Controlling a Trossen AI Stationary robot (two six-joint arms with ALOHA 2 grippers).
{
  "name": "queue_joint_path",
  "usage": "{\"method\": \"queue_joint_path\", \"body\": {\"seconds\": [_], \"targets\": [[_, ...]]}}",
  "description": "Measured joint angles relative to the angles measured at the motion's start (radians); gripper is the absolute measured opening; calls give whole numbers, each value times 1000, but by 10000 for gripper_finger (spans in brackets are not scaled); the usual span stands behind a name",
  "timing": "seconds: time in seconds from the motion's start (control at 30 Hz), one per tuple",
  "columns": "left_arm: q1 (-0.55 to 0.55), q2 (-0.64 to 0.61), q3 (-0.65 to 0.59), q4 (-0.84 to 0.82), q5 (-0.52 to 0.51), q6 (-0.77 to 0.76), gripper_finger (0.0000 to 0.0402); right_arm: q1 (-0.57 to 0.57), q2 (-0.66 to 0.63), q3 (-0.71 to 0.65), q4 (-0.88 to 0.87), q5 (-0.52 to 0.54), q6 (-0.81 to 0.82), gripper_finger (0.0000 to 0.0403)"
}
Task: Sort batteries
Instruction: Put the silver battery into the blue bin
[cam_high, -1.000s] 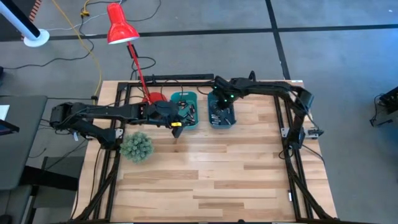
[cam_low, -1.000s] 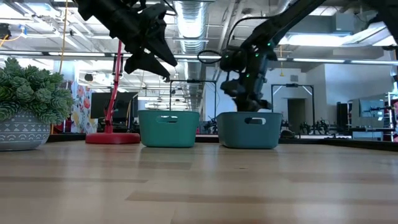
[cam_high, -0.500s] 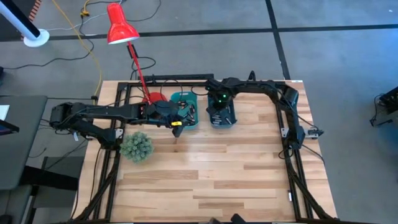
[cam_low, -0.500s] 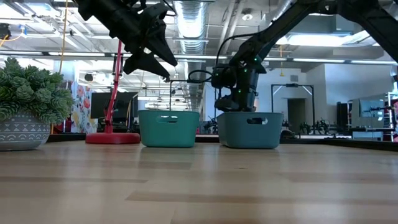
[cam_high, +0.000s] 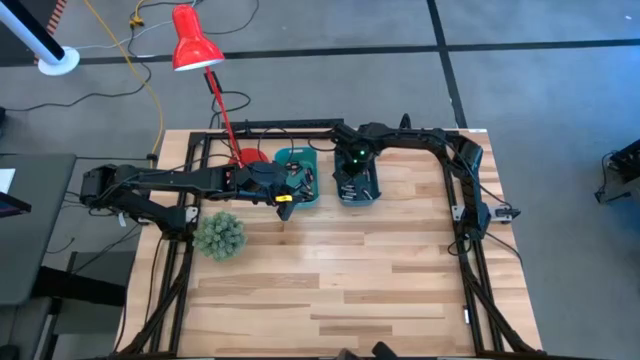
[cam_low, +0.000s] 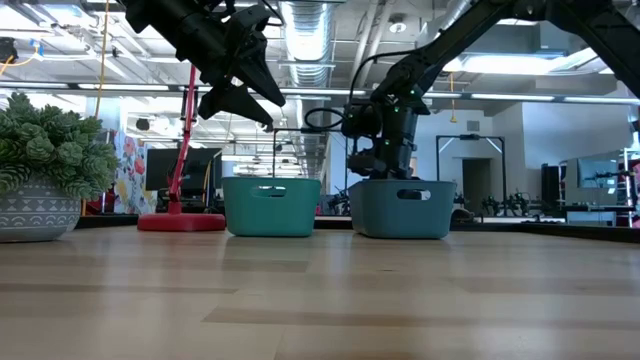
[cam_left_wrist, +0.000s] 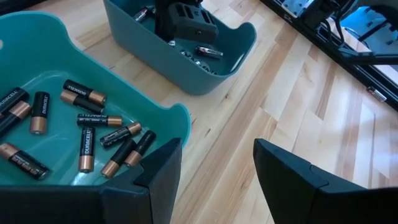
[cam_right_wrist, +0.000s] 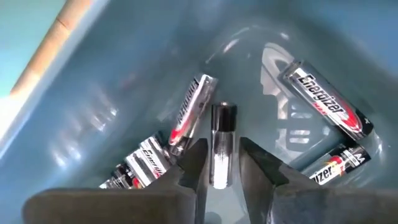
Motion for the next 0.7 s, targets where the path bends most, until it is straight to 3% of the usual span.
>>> {"method": "queue_joint_path", "body": {"seconds": [0.37, 0.7], "targets": [[0, 0, 0, -2, 0, 42, 194, -7, -23, 84, -153, 2, -1, 102], [0, 0, 0, -75, 4, 72, 194, 1, -303, 78, -318, 11, 128, 102]]}}
